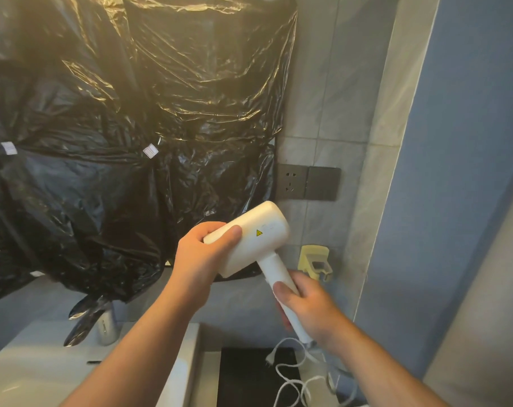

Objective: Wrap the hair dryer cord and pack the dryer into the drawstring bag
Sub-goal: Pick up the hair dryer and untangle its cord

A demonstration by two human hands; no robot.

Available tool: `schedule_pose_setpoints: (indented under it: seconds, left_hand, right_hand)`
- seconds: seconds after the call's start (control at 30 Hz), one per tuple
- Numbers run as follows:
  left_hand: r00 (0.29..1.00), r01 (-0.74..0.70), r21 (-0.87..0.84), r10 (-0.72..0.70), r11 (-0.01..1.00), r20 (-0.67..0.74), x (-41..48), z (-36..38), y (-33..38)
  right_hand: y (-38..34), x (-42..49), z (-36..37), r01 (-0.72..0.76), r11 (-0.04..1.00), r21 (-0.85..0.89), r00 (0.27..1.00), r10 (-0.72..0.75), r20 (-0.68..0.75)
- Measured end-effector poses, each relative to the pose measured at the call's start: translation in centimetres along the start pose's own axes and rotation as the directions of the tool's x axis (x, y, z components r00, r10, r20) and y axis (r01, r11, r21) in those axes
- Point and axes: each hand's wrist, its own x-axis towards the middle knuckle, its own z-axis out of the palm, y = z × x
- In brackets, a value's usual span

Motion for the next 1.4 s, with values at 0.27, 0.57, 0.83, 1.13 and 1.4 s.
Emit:
schedule_pose_setpoints:
  seconds: [0.27,0.57,0.83,1.13,1.4]
  left_hand:
    - [0.983,-0.068,0.256,0.021,0.964,0.182,0.4,-1.7,0.5]
    - [0.995,-0.054,0.017,0.055,0.998,-0.086,0.8,-2.9,-0.7]
    - [0.972,0.093,0.059,-0.103,0.994,0.211,0.7,-3.8,-3.0]
    - [0.992,0.116,-0.336,-0.123,0.935,0.001,-0.4,-2.1,-6.0]
    - [0.948,0.304,-0.571,-0.304,0.763,0.098,-2.7,0.8,-6.1]
  right_hand:
    - [-1.1,0.0,-1.3,0.013,0.997,-0.074,0.999,-0.01,0.035]
    - [-1.3,0.3,-5.0,-0.017,0.986,-0.164,1.0,0.016,-0.011]
    - [-2.8,1.6,-6.1,0.126,0.987,-0.096,0.981,-0.138,-0.136]
    - [-4.0,2.2,-4.0,0.081,0.99,0.117,0.988,-0.064,-0.139]
    - [-3.8,2.6,-0.9,0.206,0.978,0.037,0.965,-0.197,-0.171]
